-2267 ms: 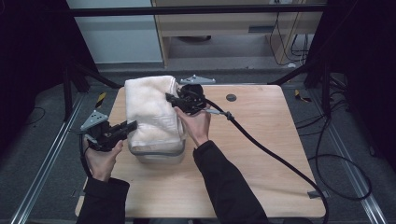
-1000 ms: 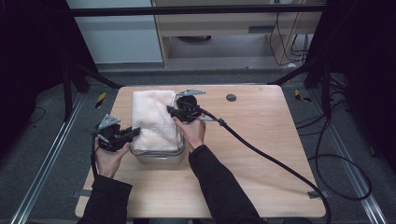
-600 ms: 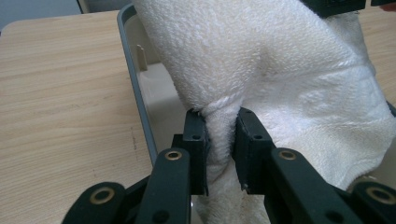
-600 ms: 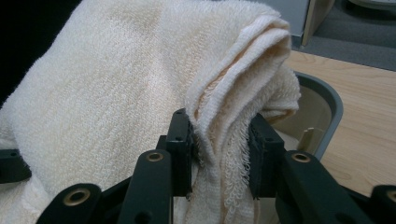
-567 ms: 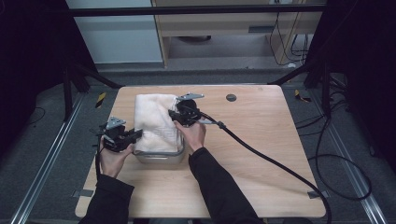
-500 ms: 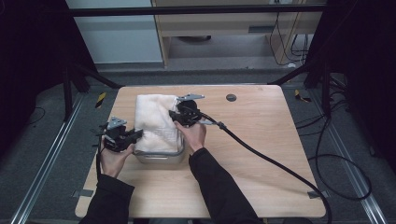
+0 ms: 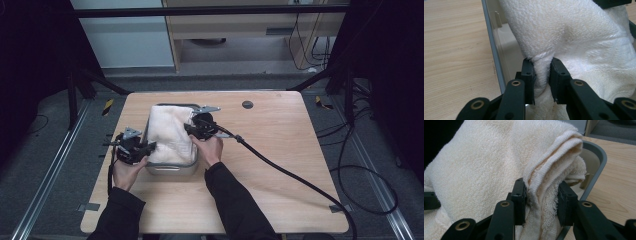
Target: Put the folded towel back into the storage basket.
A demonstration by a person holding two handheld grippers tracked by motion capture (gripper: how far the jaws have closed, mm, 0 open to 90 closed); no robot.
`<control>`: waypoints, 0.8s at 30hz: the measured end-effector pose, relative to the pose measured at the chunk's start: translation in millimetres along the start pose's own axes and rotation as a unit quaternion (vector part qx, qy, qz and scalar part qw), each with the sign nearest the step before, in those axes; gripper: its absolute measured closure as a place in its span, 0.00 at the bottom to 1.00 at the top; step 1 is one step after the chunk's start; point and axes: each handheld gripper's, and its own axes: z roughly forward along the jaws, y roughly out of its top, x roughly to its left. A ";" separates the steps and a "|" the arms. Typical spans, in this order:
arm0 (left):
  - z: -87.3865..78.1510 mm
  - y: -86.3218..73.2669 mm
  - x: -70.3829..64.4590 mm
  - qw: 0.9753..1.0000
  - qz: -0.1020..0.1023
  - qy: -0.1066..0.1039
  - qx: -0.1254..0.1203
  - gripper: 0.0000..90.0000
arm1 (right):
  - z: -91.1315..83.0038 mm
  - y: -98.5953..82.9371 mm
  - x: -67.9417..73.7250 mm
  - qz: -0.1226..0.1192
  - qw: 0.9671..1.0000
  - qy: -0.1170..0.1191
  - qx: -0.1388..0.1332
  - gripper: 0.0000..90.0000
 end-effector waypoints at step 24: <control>-4.7 1.1 4.7 1.000 -0.016 0.010 -0.024 0.71 | 3.1 -4.8 -0.6 -0.065 0.997 -0.028 0.001 0.65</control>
